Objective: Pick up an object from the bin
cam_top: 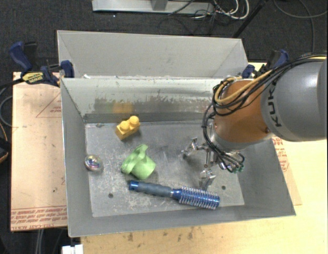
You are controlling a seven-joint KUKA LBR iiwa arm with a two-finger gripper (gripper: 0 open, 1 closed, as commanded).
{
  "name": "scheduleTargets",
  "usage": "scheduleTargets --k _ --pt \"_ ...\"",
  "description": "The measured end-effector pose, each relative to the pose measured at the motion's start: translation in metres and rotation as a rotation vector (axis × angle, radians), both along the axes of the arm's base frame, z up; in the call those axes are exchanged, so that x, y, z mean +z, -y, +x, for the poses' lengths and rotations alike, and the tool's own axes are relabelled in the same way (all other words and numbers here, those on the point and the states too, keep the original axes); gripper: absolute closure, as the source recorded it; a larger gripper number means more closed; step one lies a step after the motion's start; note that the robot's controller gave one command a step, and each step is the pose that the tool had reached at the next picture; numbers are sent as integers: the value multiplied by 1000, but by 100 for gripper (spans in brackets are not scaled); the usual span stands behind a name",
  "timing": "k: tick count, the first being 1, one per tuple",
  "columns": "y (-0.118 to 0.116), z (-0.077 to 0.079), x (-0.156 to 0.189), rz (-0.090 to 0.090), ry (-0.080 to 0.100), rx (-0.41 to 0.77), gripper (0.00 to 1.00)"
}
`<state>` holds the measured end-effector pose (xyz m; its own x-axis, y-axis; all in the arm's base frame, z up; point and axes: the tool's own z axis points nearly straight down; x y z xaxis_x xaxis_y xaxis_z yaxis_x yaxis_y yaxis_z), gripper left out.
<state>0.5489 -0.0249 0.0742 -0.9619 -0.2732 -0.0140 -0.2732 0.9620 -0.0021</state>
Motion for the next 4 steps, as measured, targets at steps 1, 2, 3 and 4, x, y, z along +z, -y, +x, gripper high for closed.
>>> scheduleTargets --k 1,2,3,4 --pt "-21 -58 40 -6 23 237 0" --pt "-88 -56 34 -4 28 346 0" --pt "-151 -43 101 -4 -4 688 0" --pt "-140 31 -3 -1 -11 731 0"
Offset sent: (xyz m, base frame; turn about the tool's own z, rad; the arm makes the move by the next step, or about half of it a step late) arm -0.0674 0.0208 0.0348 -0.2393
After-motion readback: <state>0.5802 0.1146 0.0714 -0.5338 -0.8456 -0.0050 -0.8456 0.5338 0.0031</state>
